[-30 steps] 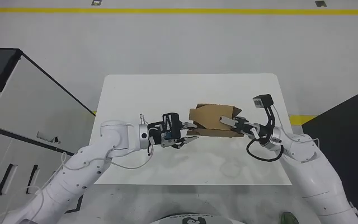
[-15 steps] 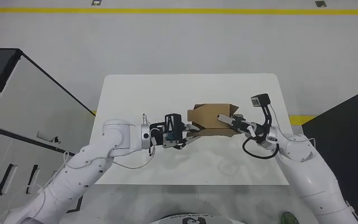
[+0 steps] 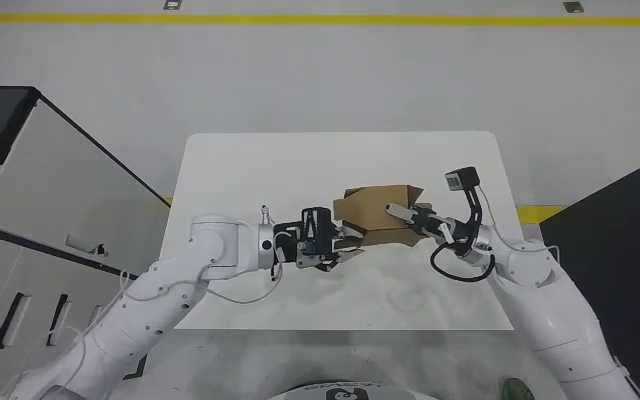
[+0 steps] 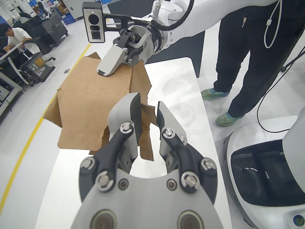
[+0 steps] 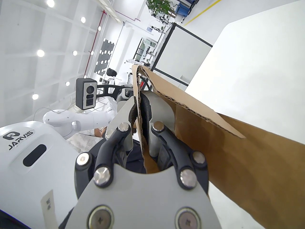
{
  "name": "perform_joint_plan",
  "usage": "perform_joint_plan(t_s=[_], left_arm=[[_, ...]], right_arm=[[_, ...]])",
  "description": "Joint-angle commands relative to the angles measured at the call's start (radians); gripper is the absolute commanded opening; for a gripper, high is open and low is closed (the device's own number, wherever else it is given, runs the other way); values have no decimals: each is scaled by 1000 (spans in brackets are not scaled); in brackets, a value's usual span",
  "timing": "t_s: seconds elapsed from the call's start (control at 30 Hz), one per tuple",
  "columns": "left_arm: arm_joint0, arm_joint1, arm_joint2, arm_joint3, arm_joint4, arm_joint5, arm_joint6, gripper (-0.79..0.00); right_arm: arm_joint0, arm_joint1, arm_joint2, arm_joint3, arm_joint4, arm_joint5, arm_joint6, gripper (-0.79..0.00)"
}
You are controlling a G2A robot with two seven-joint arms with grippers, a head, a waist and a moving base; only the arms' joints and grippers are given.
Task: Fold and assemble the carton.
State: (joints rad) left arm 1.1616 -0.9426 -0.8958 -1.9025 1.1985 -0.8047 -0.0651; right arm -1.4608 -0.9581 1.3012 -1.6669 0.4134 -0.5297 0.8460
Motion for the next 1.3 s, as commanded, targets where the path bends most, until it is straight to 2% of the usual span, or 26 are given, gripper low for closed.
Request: perform_joint_plan(t_s=[0.0, 0.53, 1.27], left_arm=[[-3, -2, 2, 0, -1, -2, -2, -597], [-15, -18, 17, 9, -5, -12, -12, -560], [14, -21, -17, 2, -12, -17, -45, -529]], right_arm=[[2, -1, -1, 2, 0, 0, 1, -785], [1, -7, -6, 5, 4, 3, 7, -785], [-26, -9, 31, -12, 9, -9, -1, -785]])
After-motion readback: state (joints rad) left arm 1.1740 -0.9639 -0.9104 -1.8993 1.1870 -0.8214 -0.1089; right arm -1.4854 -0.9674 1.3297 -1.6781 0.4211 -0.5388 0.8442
